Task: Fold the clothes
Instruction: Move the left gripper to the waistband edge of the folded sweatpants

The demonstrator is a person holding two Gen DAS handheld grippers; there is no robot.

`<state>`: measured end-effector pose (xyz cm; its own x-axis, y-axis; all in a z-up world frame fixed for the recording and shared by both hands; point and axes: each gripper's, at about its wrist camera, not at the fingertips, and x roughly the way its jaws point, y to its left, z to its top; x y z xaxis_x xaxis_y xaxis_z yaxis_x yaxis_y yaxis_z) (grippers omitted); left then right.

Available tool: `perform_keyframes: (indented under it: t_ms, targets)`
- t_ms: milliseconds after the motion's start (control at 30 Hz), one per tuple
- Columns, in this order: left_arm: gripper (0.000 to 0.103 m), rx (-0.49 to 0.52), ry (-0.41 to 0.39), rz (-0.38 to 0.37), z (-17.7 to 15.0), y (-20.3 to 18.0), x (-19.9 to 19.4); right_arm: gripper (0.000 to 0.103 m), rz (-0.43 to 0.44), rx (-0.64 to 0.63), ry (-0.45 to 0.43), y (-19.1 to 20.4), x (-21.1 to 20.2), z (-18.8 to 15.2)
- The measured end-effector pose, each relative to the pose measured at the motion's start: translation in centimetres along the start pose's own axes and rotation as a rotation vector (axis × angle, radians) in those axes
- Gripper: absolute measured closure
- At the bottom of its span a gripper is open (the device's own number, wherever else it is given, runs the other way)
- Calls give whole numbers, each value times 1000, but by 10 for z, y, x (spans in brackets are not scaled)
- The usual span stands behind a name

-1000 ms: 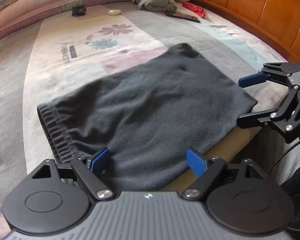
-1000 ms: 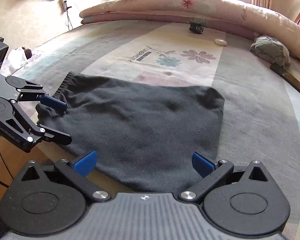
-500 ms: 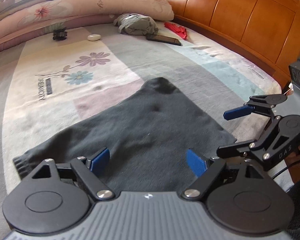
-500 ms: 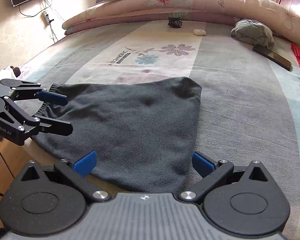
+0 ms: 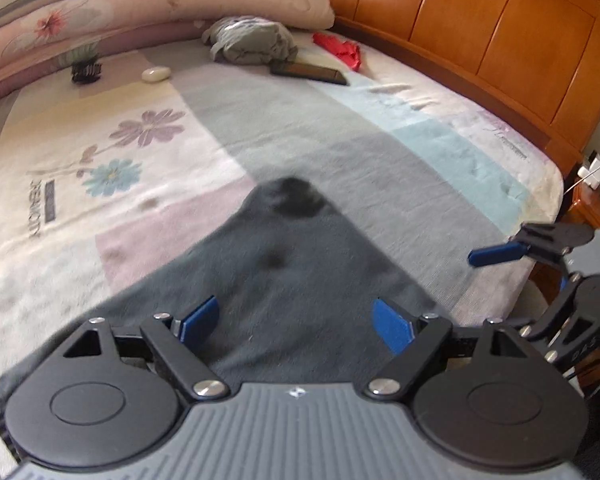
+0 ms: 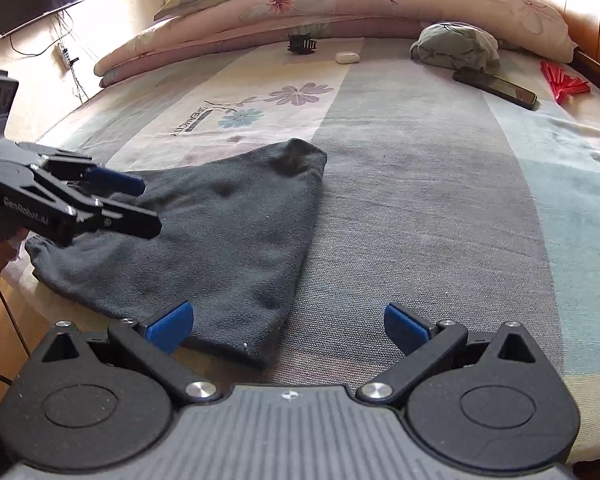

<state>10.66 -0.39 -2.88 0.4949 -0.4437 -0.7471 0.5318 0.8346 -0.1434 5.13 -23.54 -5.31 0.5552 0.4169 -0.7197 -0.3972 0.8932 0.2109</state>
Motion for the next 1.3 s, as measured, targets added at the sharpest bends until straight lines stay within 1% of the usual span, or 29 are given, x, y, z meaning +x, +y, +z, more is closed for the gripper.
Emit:
perform_keyframes:
  t_ms: [33, 133, 200, 333, 367, 433, 567, 700, 767, 933, 1033, 1100, 1167, 1233, 1267, 1300]
  targets:
    - [18, 11, -12, -18, 10, -6, 4, 0, 3, 7, 0, -2, 1, -1]
    - [18, 50, -18, -57, 36, -26, 32, 0, 16, 5, -2, -3, 1, -2]
    - [18, 56, 6, -69, 48, -33, 58, 0, 16, 5, -7, -4, -2, -3]
    - [18, -9, 62, -67, 60, -31, 105, 0, -8, 31, -8, -10, -6, -1]
    - [19, -22, 76, -55, 60, -29, 114, 0, -9, 38, -8, -12, -7, -2]
    - [16, -18, 70, -44, 61, -26, 121, 0, -11, 49, -7, -16, -9, -3]
    - [16, -47, 65, -35, 67, -24, 116, 0, -15, 66, -4, -22, -11, -5]
    - [16, -43, 49, -24, 64, -26, 91, 0, -7, 69, -18, -21, -15, -5]
    - [16, -51, 49, -31, 56, -25, 74, 0, -5, 63, -21, -19, -16, -5]
    - [16, -156, 43, -124, 26, -23, 39, 0, -3, 47, -12, -16, -16, -8]
    - [16, -213, 38, -199, 6, -30, 34, 0, -13, 44, 3, -15, -18, -14]
    - [16, -244, 50, -245, -7, -35, 37, 0, -20, 44, 7, -16, -21, -19]
    - [16, -300, 99, -296, -22, -37, 47, 0, -27, 44, 12, -16, -24, -24]
    - [16, -329, 124, -317, -31, -38, 52, 0, -34, 44, 16, -16, -28, -29]
    - [16, -321, 113, -315, -30, -40, 48, 0, -36, 44, 16, -16, -30, -31]
    - [16, -326, 95, -330, -28, -41, 43, 0, -38, 43, 16, -16, -32, -32]
